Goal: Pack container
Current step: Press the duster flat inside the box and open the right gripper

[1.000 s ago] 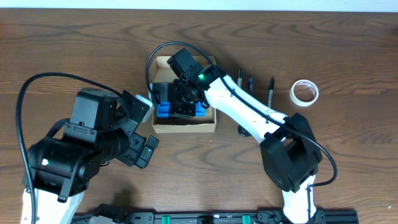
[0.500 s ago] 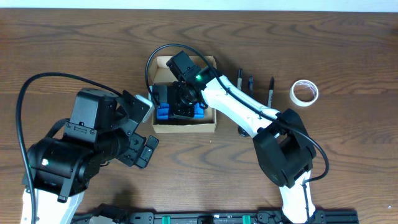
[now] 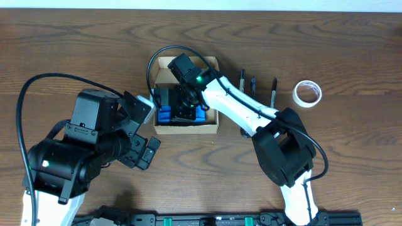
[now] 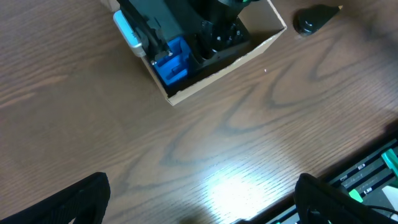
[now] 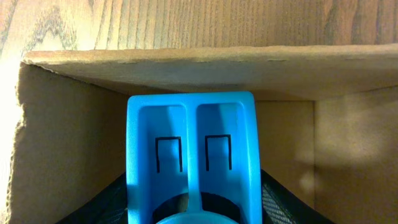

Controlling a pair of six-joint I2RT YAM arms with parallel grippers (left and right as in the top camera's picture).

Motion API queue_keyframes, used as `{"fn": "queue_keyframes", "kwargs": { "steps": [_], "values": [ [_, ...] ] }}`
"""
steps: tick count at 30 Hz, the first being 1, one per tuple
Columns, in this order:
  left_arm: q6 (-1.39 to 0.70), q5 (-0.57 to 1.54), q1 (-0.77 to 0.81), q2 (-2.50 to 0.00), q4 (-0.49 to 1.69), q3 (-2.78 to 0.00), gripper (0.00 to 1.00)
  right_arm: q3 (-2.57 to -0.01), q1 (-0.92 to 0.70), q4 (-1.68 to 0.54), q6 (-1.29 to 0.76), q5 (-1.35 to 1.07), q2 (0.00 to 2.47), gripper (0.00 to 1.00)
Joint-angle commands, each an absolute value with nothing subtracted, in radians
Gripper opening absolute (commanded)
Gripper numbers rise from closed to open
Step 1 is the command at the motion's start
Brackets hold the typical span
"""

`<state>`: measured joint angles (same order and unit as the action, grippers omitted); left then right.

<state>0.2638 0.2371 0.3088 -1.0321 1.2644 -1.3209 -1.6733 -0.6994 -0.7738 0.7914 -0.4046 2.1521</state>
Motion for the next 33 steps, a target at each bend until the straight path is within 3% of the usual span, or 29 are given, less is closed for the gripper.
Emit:
{"fn": "queue_keyframes", "kwargs": {
  "steps": [1, 10, 21, 33],
  "values": [
    [0.277, 0.244, 0.309, -1.033, 1.269, -1.338, 0.95, -1.673, -0.709, -0.775, 0.802, -0.43, 2.173, 0.31],
    [0.277, 0.244, 0.309, -1.033, 1.269, -1.338, 0.95, -1.673, -0.709, -0.773, 0.801, -0.431, 2.192, 0.33],
    [0.277, 0.244, 0.309, -1.033, 1.268, -1.338, 0.95, -1.673, -0.709, -0.774, 0.797, -0.431, 2.192, 0.69],
    [0.277, 0.244, 0.309, -1.033, 1.269, -1.338, 0.95, -1.689, -0.707, -0.801, 0.779, -0.43, 2.143, 0.69]
  ]
}}
